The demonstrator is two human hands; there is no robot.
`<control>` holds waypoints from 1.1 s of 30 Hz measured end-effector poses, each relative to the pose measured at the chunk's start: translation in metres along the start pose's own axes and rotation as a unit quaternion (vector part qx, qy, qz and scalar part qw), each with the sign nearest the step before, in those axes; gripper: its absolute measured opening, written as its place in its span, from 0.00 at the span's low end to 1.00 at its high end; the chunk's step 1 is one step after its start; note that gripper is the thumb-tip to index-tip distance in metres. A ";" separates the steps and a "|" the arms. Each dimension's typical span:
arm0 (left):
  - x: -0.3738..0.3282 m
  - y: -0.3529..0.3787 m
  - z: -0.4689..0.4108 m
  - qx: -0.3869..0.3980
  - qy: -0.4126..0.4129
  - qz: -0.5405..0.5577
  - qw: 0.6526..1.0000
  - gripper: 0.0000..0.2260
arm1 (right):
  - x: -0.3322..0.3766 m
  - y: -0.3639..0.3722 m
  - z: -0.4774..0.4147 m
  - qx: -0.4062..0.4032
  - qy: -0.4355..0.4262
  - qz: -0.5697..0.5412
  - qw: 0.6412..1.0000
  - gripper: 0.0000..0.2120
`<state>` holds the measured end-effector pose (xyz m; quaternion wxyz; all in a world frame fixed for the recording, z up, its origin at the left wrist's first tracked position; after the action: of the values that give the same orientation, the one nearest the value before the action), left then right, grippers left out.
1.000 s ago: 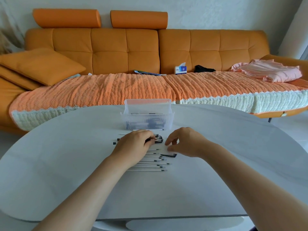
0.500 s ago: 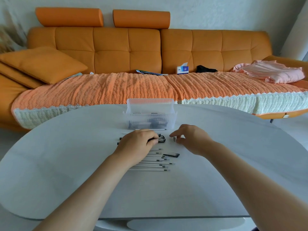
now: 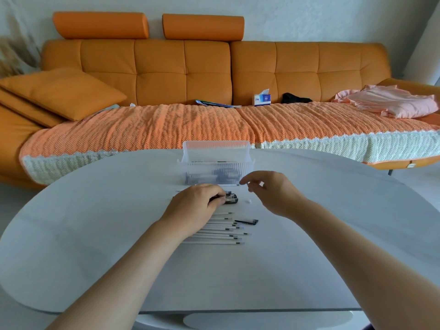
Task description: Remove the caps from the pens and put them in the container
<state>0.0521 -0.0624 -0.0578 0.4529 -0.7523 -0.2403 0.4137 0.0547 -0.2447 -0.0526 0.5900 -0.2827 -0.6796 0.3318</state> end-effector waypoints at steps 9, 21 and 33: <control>-0.006 -0.002 -0.001 -0.002 0.018 0.047 0.999 0.05 | 0.011 0.005 0.013 0.020 0.026 -0.170 0.985 0.03; -0.011 0.000 -0.001 0.000 0.028 0.040 0.999 0.05 | 0.017 0.006 0.016 0.030 0.012 -0.136 0.990 0.04; -0.013 0.004 0.000 0.024 0.013 0.055 0.998 0.05 | 0.019 0.014 0.014 0.028 -0.005 -0.108 0.994 0.04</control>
<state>0.0447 -0.0735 -0.0559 0.4508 -0.7583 -0.1829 0.4340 0.0383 -0.2235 -0.0529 0.6262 -0.1896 -0.6999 0.2865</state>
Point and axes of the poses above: each hand's wrist, its own z-axis away from the middle knuckle, its own y-axis out of the palm, x = y × z, the point moved 8 cm from there along -z, towards the middle knuckle, and after that the axes turned 5 degrees about x, right-handed, at the moved point
